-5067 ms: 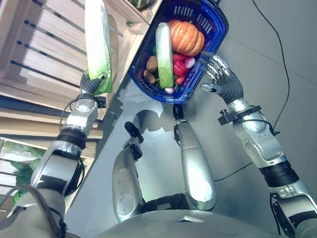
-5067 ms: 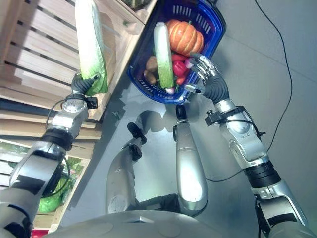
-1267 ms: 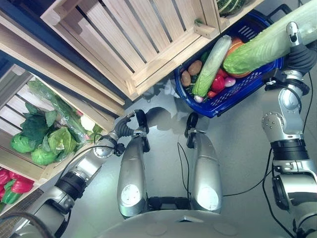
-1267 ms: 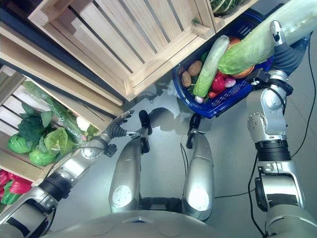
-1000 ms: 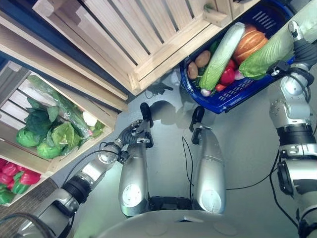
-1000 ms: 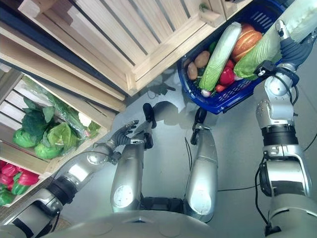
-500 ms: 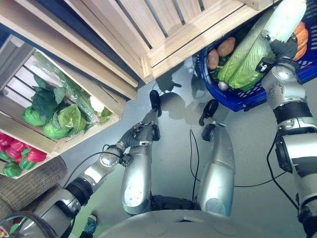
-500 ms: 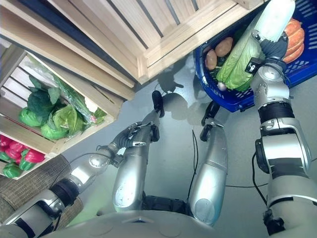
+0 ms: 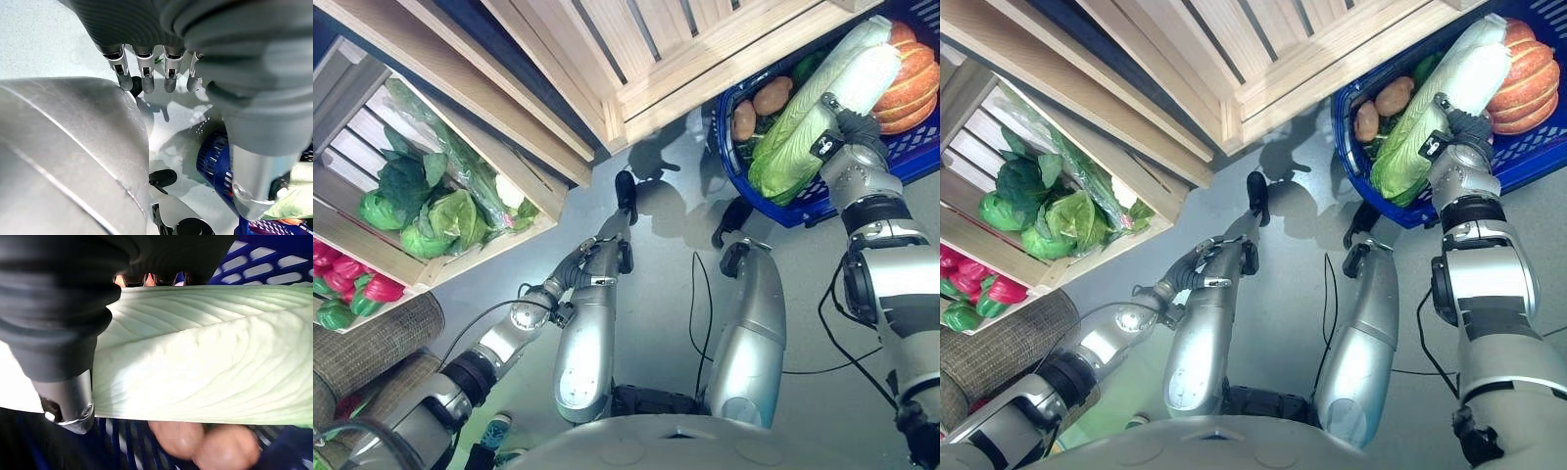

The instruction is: Pick up fruits and vegetables into the basket

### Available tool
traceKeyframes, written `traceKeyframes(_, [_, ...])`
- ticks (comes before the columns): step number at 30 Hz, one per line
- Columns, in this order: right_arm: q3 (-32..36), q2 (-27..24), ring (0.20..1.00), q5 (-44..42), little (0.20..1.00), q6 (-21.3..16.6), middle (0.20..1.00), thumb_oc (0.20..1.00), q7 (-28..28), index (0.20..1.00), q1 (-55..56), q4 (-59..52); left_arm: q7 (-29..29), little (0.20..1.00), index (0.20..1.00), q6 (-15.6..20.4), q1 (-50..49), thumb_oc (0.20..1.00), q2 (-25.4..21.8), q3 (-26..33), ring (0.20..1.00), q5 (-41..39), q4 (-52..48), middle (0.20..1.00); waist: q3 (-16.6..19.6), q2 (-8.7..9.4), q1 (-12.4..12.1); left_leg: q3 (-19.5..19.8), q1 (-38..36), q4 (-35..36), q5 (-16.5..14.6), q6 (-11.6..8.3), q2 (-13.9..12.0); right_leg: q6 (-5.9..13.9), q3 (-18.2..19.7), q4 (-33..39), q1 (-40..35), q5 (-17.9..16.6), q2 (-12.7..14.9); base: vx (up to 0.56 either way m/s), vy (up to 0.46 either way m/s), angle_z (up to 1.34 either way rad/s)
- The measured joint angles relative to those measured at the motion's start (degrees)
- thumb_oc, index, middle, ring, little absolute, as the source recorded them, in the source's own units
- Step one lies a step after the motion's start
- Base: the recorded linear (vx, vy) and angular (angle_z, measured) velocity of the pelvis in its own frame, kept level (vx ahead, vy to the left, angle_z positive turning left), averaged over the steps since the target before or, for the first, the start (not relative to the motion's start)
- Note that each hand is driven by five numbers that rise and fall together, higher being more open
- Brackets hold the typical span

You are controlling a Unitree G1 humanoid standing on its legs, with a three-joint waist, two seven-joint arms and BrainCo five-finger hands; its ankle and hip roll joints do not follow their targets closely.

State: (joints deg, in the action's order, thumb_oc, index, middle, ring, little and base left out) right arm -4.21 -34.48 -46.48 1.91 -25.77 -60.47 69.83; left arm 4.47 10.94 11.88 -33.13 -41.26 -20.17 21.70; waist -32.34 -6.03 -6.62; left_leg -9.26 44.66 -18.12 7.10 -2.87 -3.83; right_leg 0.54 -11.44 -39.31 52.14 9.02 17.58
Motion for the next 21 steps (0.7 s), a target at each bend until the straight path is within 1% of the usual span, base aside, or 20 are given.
traceKeyframes(3, [1.43,0.25,1.000,-2.48,1.000,-0.75,1.000,1.000,-4.31,1.000,1.29,1.61,0.74,1.000,1.000,0.52,0.11,1.000,0.13,-0.67,1.000,0.09,0.34,1.000,0.16,-0.26,-0.01,0.20,0.10,-0.52,-0.06,-0.09,0.00,-0.04,0.04,-0.23,-0.08,0.03,0.01,0.00,0.000,0.00])
traceKeyframes(6, [2.26,0.92,1.000,-4.05,1.000,-2.58,1.000,1.000,-6.10,1.000,2.59,2.14,1.52,1.000,1.000,0.49,0.12,1.000,0.91,-0.77,1.000,0.14,0.89,1.000,0.33,-0.53,0.08,0.34,0.05,-0.76,-0.06,-0.08,-0.04,-0.02,0.01,-0.21,-0.28,0.01,-0.05,0.00,0.000,0.00])
traceKeyframes(8, [2.31,1.52,1.000,-4.07,1.000,-5.21,1.000,1.000,-6.37,1.000,3.67,2.15,2.03,1.000,1.000,0.45,0.12,1.000,0.98,-0.97,1.000,0.18,0.95,1.000,0.34,-0.54,0.10,0.41,-0.10,-1.17,-0.07,-0.07,-0.12,-0.02,-0.06,-0.23,-0.71,-0.03,-0.11,-0.02,0.013,0.00])
traceKeyframes(9, [2.31,1.52,1.000,-4.07,1.000,-5.21,1.000,1.000,-6.37,1.000,3.67,2.15,2.03,1.000,1.000,0.45,0.12,1.000,0.98,-0.97,1.000,0.18,0.95,1.000,0.34,-0.54,0.10,0.41,-0.10,-1.17,-0.07,-0.07,-0.12,-0.02,-0.06,-0.23,-0.71,-0.03,-0.11,-0.02,0.044,0.03])
traceKeyframes(10, [2.31,1.84,1.000,-3.96,1.000,-7.55,1.000,1.000,-6.24,1.000,4.35,2.12,2.25,1.000,1.000,0.30,0.12,1.000,1.01,-1.24,1.000,0.19,1.05,1.000,0.34,-0.54,0.22,0.46,-0.59,-1.38,-0.13,-0.01,-0.13,-0.03,-0.24,-0.12,-1.53,-0.03,-0.12,-0.02,0.051,0.03])
traceKeyframes(12, [2.29,2.03,1.000,-2.28,1.000,-10.14,1.000,1.000,-6.17,1.000,5.22,1.42,2.28,1.000,1.000,0.02,0.11,1.000,1.10,-1.52,1.000,0.00,1.10,1.000,0.34,-0.54,0.27,0.73,-2.00,-1.06,-0.19,0.03,-0.16,-0.09,-0.27,0.54,-3.09,-0.14,-0.35,-0.05,0.076,0.02])
traceKeyframes(16, [2.28,2.01,1.000,3.09,1.000,-16.95,1.000,1.000,-6.15,1.000,10.94,-7.02,1.09,1.000,1.000,-1.27,-0.75,1.000,1.76,-1.17,1.000,-0.75,1.82,1.000,0.49,-0.78,0.87,0.55,-5.87,0.88,-0.50,0.19,-0.33,0.71,-0.46,3.47,-7.26,-1.02,-1.10,-0.07,0.100,-0.05])
traceKeyframes(17, [2.30,2.02,1.000,3.69,1.000,-18.10,1.000,1.000,-6.14,1.000,12.83,-9.37,0.55,1.000,1.000,-1.41,-1.05,1.000,2.06,-1.00,1.000,-1.06,2.06,1.000,0.54,-0.86,0.99,0.29,-6.98,1.52,0.03,0.33,-0.31,0.60,-0.32,4.37,-8.31,-1.52,-1.39,-0.11,0.111,-0.08])
traceKeyframes(18, [2.46,1.99,1.000,3.97,1.000,-19.18,1.000,1.000,-6.21,1.000,14.68,-12.30,0.02,1.000,1.000,-1.82,-1.70,1.000,2.40,-0.35,1.000,-1.25,1.91,1.000,0.70,-1.11,1.41,0.19,-7.71,2.13,-0.09,0.54,-0.35,0.91,-0.41,5.30,-9.20,-1.78,-1.55,-0.03,0.072,-0.05])
traceKeyframes(19, [2.46,1.99,1.000,3.97,1.000,-19.18,1.000,1.000,-6.21,1.000,14.68,-12.30,0.02,1.000,1.000,-1.82,-1.70,1.000,2.40,-0.35,1.000,-1.25,1.91,1.000,0.70,-1.11,1.41,0.19,-7.71,2.13,-0.09,0.54,-0.35,0.91,-0.41,5.30,-9.20,-1.78,-1.55,-0.03,0.075,-0.10])
traceKeyframes(20, [3.17,2.64,1.000,5.16,1.000,-21.78,1.000,1.000,-6.18,1.000,21.69,-22.42,-1.14,1.000,1.000,-2.57,-3.63,1.000,3.83,2.50,1.000,-2.47,2.08,1.000,0.70,-1.11,2.46,-0.27,-10.25,3.66,0.22,0.57,-0.34,1.39,-0.35,7.29,-11.81,-2.70,-1.93,-0.02,0.042,-0.11])
traceKeyframes(21, [3.27,3.01,1.000,5.57,1.000,-23.05,1.000,1.000,-6.18,1.000,24.84,-25.30,-1.75,1.000,1.000,-2.98,-4.28,1.000,4.14,3.15,1.000,-2.54,2.05,1.000,0.69,-1.09,3.04,-0.35,-11.68,4.12,0.20,0.57,-0.36,1.64,-0.36,8.10,-13.41,-2.89,-2.13,-0.03,0.047,-0.10])
